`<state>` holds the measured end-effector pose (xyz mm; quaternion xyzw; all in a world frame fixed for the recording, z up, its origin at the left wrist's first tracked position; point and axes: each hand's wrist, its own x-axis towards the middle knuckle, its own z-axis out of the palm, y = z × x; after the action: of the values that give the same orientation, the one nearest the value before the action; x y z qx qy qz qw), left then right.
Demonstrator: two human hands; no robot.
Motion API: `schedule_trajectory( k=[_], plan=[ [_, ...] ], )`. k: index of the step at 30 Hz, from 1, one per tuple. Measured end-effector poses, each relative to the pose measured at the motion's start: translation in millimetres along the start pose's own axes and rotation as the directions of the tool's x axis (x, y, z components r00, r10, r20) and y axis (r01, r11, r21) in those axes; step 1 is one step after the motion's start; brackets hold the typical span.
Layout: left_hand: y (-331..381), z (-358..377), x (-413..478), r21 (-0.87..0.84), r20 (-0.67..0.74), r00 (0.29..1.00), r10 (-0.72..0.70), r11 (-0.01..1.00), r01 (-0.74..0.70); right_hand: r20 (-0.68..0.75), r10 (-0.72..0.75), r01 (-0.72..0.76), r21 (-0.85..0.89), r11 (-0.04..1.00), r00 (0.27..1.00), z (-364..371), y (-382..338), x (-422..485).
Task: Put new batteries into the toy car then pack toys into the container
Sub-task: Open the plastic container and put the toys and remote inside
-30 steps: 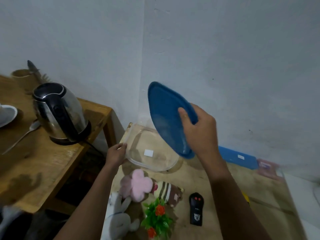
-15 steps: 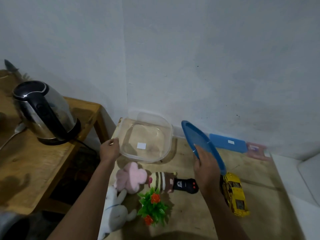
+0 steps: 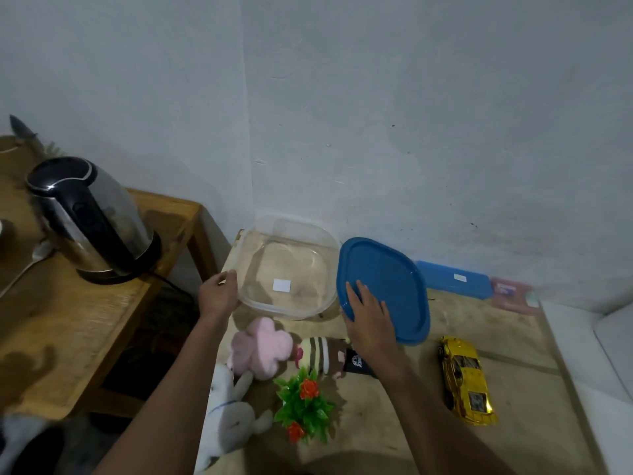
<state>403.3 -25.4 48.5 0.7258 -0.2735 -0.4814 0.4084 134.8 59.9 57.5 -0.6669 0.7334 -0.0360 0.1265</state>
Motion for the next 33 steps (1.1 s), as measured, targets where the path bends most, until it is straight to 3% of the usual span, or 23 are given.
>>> schedule_trajectory(
  k=[5, 8, 13, 15, 18, 21, 25, 27, 30, 33],
  plan=[
    [-0.2, -3.7, -6.6, 0.055, 0.039, 0.998, 0.051, 0.997, -0.053, 0.100, 0.013, -0.022, 0.088, 0.996, 0.995, 2.3, 4.9, 10.2],
    [-2.8, -7.5, -17.5, 0.171, 0.080, 0.994, 0.075, 0.981, -0.088, 0.148, 0.038, -0.050, 0.077, 0.996, 0.988, -0.9, 7.0, 10.5],
    [-12.6, -20.2, -32.4, 0.435, 0.130, 0.989, 0.072, 0.892, -0.122, 0.066, 0.111, -0.116, 0.086, 0.989, 0.992, 3.6, 8.3, 1.3],
    [-15.0, -25.0, -42.3, 0.598, 0.149, 0.989, 0.016, 0.795, -0.103, -0.035, 0.118, -0.115, 0.090, 0.989, 0.992, 6.4, 6.9, -7.8],
    [-18.3, -34.3, -62.4, 0.827, 0.195, 0.971, -0.135, 0.555, -0.089, -0.270, 0.084, -0.055, 0.112, 0.992, 0.959, 13.8, -1.3, -28.3],
    [-25.7, -46.0, -73.6, 0.902, 0.217, 0.947, -0.235, 0.419, -0.103, -0.364, 0.030, 0.018, 0.127, 0.992, 0.931, 22.3, -10.1, -46.5],
    [-33.9, -59.1, -78.7, 0.943, 0.220, 0.904, -0.366, 0.318, -0.101, -0.251, -0.061, 0.127, 0.256, 0.958, 0.966, 29.1, -13.5, -60.2],
    [-33.1, -60.2, -92.3, 0.942, 0.275, 0.887, -0.371, 0.288, -0.171, -0.164, -0.136, 0.183, 0.313, 0.932, 0.977, 29.1, -14.3, -66.5],
    [-47.2, -55.2, -106.0, 0.911, 0.323, 0.887, -0.330, 0.361, -0.197, -0.065, -0.231, 0.240, 0.274, 0.931, 0.971, 23.8, -14.5, -72.3],
    [-74.8, -52.0, -112.9, 0.884, 0.231, 0.941, -0.248, 0.457, -0.096, 0.096, -0.260, 0.216, 0.329, 0.919, 0.961, 16.2, -16.9, -72.5]
  ],
)
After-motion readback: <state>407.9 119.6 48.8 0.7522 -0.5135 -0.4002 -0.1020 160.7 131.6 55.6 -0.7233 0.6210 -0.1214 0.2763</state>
